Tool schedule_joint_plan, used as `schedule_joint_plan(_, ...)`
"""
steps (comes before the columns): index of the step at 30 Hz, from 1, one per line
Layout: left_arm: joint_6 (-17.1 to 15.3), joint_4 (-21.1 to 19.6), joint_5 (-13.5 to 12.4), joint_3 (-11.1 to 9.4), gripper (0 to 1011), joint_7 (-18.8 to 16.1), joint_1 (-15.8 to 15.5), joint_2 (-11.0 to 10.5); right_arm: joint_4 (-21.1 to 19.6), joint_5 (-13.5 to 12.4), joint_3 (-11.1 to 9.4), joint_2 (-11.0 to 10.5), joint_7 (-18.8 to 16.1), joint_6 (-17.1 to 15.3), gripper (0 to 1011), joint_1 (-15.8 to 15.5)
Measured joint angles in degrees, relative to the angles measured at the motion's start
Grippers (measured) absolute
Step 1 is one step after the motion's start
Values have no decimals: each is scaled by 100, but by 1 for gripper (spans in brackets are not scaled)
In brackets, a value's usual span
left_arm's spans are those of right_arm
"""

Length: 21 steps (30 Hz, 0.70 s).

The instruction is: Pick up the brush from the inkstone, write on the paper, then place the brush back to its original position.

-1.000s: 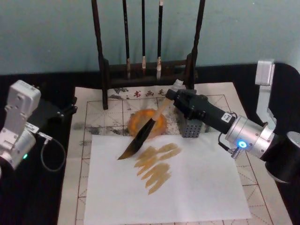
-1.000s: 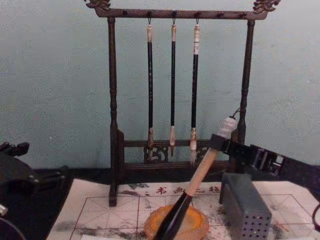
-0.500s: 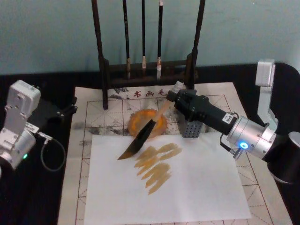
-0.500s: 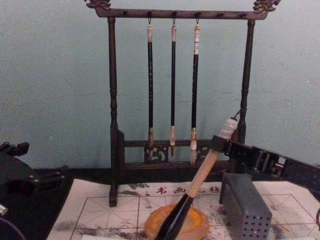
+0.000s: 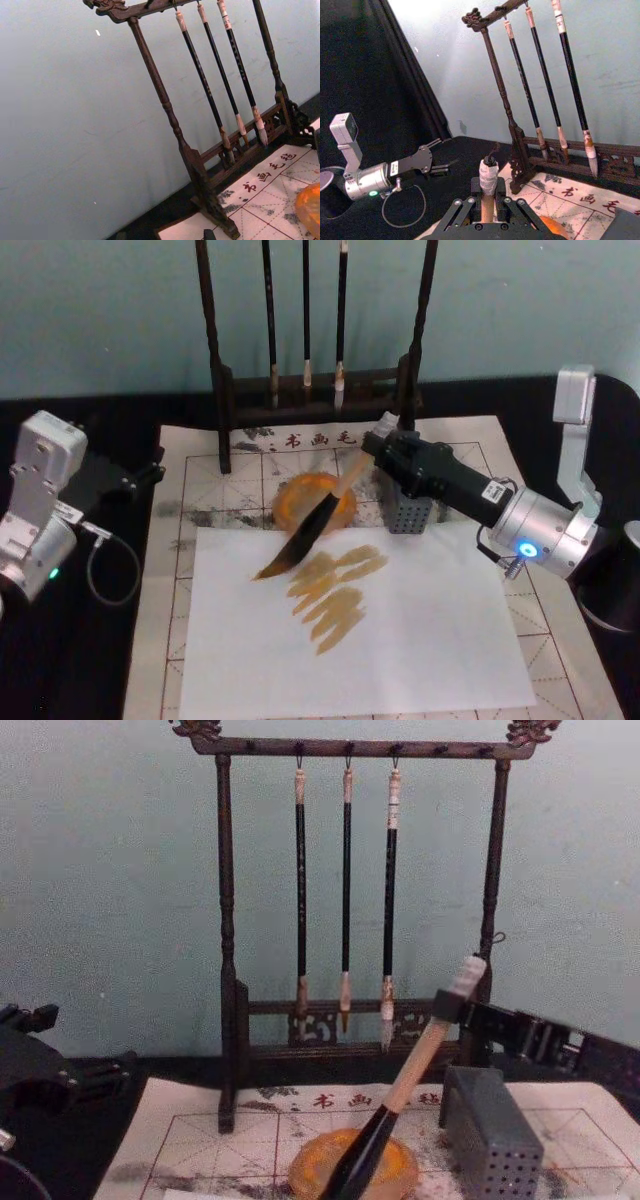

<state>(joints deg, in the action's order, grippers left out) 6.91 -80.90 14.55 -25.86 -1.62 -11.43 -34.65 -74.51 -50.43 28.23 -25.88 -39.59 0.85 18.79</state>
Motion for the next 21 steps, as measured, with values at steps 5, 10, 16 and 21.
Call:
schedule_joint_plan(5,0,0,0,0,1001,0,0,0,-67,4,-35,-42,23,-14,174,-39)
schedule_joint_plan(10,0,1,0,0,1001,0,0,0,-116,4,-57,-75,41,-33,174,-68)
schedule_joint_plan(16,0,1,0,0,1001,0,0,0,-167,4,-87,-116,70,-45,175,-95)
schedule_joint_plan(21,0,0,0,0,1001,0,0,0,-207,8,-119,-162,106,-61,174,-117)
